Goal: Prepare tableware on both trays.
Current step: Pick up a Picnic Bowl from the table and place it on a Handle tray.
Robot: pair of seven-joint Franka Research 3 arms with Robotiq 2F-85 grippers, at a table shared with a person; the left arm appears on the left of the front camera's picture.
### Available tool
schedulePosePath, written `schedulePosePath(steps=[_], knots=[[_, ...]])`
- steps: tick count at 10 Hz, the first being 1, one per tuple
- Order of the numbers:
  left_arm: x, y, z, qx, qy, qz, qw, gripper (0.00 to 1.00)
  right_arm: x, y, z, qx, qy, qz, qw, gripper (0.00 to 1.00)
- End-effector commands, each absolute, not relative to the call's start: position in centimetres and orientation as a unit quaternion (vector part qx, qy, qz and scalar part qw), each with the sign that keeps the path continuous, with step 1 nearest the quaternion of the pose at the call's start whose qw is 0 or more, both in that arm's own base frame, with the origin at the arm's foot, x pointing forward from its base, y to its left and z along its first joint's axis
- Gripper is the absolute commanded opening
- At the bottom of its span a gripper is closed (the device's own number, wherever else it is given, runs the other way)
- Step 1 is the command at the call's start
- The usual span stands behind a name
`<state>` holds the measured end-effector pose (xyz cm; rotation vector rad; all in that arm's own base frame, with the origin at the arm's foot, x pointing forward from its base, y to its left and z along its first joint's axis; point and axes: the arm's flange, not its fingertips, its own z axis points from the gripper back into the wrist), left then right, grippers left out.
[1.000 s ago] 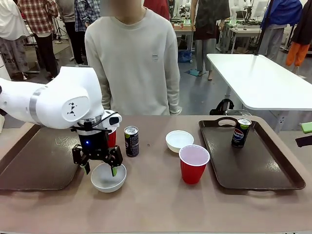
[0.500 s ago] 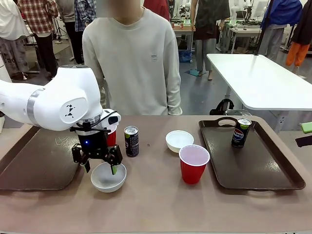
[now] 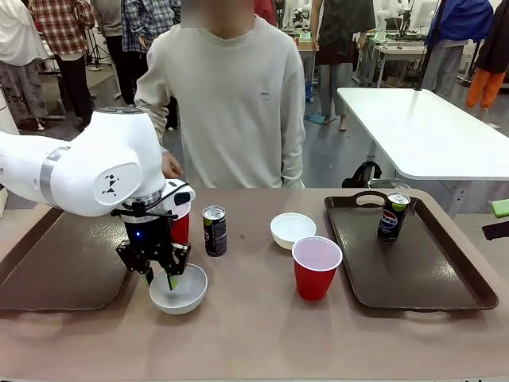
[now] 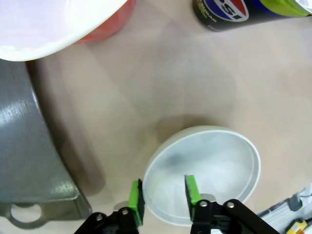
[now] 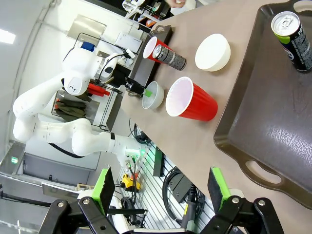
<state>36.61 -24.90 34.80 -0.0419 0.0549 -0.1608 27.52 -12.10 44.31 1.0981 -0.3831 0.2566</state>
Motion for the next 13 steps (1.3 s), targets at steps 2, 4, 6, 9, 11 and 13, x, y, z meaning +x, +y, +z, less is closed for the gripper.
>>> schedulePosePath(steps=[2, 4, 6, 9, 11, 13], knots=[[36.1, -24.4, 35.3, 0.003, 0.018, -0.045, 0.999, 0.03, 27.5, -12.1, 44.3, 0.521, -0.182, 0.123, 0.825, 1.00], [36.4, -24.6, 34.8, 0.012, 0.055, -0.048, 0.997, 0.00, 27.5, -12.1, 44.3, 0.521, -0.182, 0.123, 0.825, 1.00], [36.3, -24.5, 34.6, 0.012, 0.063, -0.048, 0.997, 0.00, 27.5, -12.1, 44.3, 0.521, -0.182, 0.123, 0.825, 1.00], [34.0, -22.2, 38.0, -0.038, 0.062, -0.068, 0.995, 0.00, 27.5, -12.1, 44.3, 0.521, -0.182, 0.123, 0.825, 1.00], [28.9, -17.8, 42.8, -0.088, 0.023, -0.102, 0.991, 0.00, 27.5, -12.1, 44.3, 0.521, -0.182, 0.123, 0.825, 1.00], [25.0, -15.2, 45.0, -0.097, 0.026, -0.134, 0.986, 0.00, 27.5, -12.1, 44.3, 0.521, -0.182, 0.123, 0.825, 1.00]])
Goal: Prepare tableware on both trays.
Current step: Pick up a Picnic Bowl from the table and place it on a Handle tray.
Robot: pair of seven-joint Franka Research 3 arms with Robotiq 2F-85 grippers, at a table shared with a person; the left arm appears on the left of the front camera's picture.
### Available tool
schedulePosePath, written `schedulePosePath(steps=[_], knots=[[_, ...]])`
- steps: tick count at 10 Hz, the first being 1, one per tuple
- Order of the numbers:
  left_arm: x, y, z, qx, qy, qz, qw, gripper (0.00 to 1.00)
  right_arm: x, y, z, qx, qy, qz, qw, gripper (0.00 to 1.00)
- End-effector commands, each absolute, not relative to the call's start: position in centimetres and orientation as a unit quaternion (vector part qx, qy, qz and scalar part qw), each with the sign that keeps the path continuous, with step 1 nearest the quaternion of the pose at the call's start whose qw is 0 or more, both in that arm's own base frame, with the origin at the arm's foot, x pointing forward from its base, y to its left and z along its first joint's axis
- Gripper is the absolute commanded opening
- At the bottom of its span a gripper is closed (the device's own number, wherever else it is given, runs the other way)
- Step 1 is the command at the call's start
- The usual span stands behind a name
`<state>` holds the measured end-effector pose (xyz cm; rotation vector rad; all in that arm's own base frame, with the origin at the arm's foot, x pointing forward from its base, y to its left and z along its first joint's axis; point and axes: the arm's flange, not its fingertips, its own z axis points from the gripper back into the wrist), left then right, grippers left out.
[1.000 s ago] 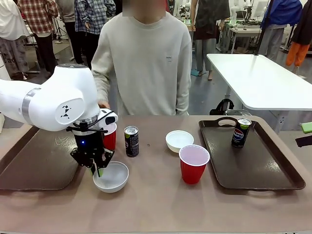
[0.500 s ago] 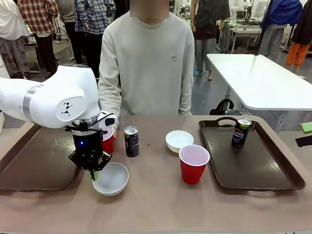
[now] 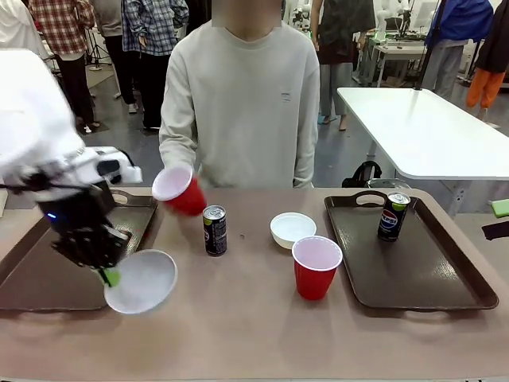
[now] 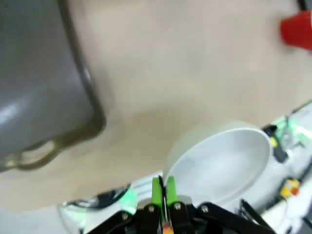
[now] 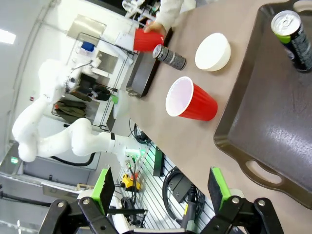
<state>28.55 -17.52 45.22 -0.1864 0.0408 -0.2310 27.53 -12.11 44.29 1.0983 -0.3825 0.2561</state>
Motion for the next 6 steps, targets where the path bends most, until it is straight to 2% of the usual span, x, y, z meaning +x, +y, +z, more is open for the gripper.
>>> schedulePosePath(steps=[1, 4, 5, 6], knots=[[24.0, -14.8, 45.2, -0.078, 0.052, -0.148, 0.984, 0.00, 27.5, -12.1, 44.3, 0.521, -0.182, 0.123, 0.825, 1.00], [24.5, -14.7, 44.7, -0.075, 0.086, -0.123, 0.986, 0.00, 27.5, -12.1, 44.3, 0.521, -0.182, 0.123, 0.825, 1.00], [24.8, -15.9, 47.6, -0.080, 0.069, -0.138, 0.985, 0.00, 27.5, -12.1, 44.3, 0.521, -0.182, 0.123, 0.825, 1.00], [24.8, -15.9, 47.6, -0.080, 0.069, -0.138, 0.985, 0.00, 27.5, -12.1, 44.3, 0.521, -0.182, 0.123, 0.825, 1.00]])
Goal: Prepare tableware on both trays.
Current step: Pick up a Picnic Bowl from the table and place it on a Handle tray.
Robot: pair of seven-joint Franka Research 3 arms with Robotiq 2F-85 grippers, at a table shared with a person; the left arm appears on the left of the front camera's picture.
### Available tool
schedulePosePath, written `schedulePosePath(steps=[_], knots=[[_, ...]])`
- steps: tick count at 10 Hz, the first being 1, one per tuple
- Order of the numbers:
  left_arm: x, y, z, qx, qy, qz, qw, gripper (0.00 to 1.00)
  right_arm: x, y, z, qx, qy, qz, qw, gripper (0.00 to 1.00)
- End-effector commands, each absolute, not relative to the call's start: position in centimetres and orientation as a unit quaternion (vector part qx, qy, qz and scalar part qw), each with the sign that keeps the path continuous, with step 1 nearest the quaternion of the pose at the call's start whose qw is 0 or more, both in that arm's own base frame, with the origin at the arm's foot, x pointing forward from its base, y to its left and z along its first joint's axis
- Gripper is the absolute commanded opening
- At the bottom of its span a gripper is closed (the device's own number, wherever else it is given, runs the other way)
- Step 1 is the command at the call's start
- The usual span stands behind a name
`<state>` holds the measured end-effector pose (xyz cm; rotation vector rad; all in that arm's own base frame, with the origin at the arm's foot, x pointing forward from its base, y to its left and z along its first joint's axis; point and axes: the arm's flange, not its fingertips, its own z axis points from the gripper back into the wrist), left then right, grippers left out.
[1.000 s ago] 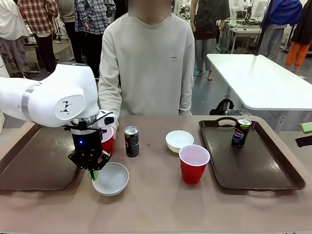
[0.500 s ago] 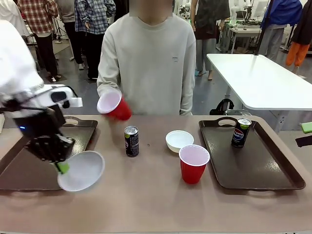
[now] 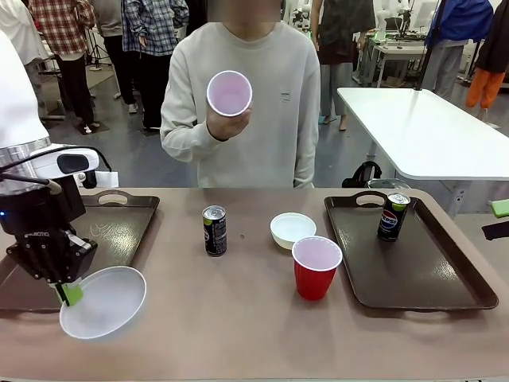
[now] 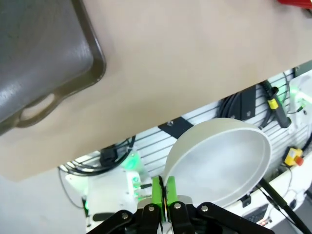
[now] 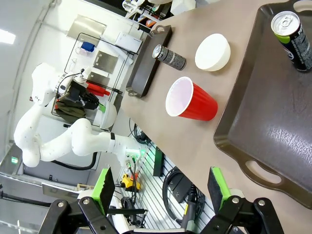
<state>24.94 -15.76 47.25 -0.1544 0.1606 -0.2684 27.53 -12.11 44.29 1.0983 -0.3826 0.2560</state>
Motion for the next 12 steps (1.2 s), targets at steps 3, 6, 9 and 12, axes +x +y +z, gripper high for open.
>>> schedulePosePath(steps=[3, 6, 9, 12], knots=[[24.8, -15.9, 47.6, -0.080, 0.069, -0.138, 0.985, 0.00, 27.5, -12.1, 44.3, 0.521, -0.182, 0.123, 0.825, 1.00], [24.8, -15.9, 47.6, -0.080, 0.069, -0.138, 0.985, 0.00, 27.5, -12.1, 44.3, 0.521, -0.182, 0.123, 0.825, 1.00], [24.8, -15.9, 47.5, -0.076, 0.075, -0.135, 0.985, 0.04, 27.5, -12.1, 44.3, 0.521, -0.182, 0.123, 0.825, 1.00], [29.0, -15.1, 45.9, -0.037, 0.014, -0.086, 0.995, 0.04, 27.5, -12.1, 44.3, 0.521, -0.182, 0.123, 0.825, 1.00]])
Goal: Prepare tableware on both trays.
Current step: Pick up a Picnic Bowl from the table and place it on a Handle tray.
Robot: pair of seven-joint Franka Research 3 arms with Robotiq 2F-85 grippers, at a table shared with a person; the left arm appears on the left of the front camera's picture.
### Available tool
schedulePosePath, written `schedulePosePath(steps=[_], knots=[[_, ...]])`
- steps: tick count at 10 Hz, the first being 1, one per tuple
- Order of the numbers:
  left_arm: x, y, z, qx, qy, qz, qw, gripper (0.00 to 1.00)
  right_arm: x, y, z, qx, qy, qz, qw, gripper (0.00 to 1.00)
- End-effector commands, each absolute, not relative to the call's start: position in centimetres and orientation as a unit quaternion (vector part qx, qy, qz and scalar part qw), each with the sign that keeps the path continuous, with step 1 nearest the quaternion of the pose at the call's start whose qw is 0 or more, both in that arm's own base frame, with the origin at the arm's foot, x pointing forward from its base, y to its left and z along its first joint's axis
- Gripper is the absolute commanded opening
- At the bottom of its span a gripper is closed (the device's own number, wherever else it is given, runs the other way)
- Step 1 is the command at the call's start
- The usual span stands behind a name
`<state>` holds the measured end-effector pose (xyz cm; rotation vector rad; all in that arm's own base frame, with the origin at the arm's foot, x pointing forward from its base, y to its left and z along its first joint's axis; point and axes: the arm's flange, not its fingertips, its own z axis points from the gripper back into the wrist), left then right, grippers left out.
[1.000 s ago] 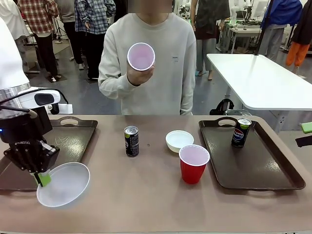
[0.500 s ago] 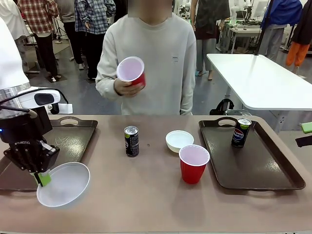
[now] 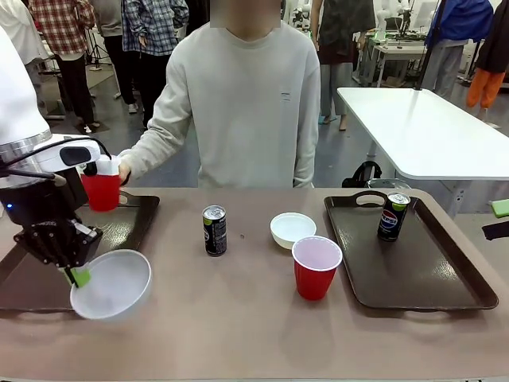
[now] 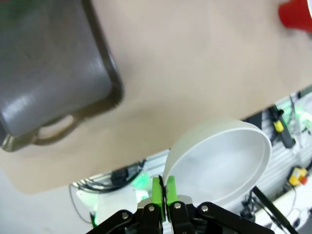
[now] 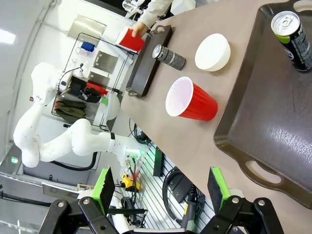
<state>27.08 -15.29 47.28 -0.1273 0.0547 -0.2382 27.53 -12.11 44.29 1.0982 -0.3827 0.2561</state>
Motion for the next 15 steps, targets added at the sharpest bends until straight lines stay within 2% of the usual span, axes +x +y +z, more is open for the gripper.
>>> schedulePosePath(steps=[1, 3, 6, 9, 10, 12, 15], knots=[[29.7, -15.2, 45.3, -0.032, 0.025, -0.077, 0.996, 0.04, 27.5, -12.1, 44.3, 0.521, -0.182, 0.123, 0.825, 1.00], [30.8, -14.4, 44.2, 0.009, 0.024, -0.044, 0.999, 0.04, 27.5, -12.1, 44.3, 0.521, -0.182, 0.123, 0.825, 1.00], [32.3, -11.6, 42.2, 0.028, 0.037, 0.002, 0.999, 0.04, 27.5, -12.1, 44.3, 0.521, -0.182, 0.123, 0.825, 1.00], [35.1, -8.0, 40.6, 0.005, 0.021, 0.051, 0.998, 0.04, 27.5, -12.1, 44.3, 0.521, -0.182, 0.123, 0.825, 1.00], [33.3, -10.0, 41.7, 0.018, 0.040, 0.009, 0.999, 0.04, 27.5, -12.1, 44.3, 0.521, -0.182, 0.123, 0.825, 1.00], [33.3, -10.0, 41.7, 0.018, 0.040, 0.009, 0.999, 0.04, 27.5, -12.1, 44.3, 0.521, -0.182, 0.123, 0.825, 1.00], [37.1, -8.0, 40.2, 0.019, 0.014, 0.027, 0.999, 0.04, 27.5, -12.1, 44.3, 0.521, -0.182, 0.123, 0.825, 1.00]])
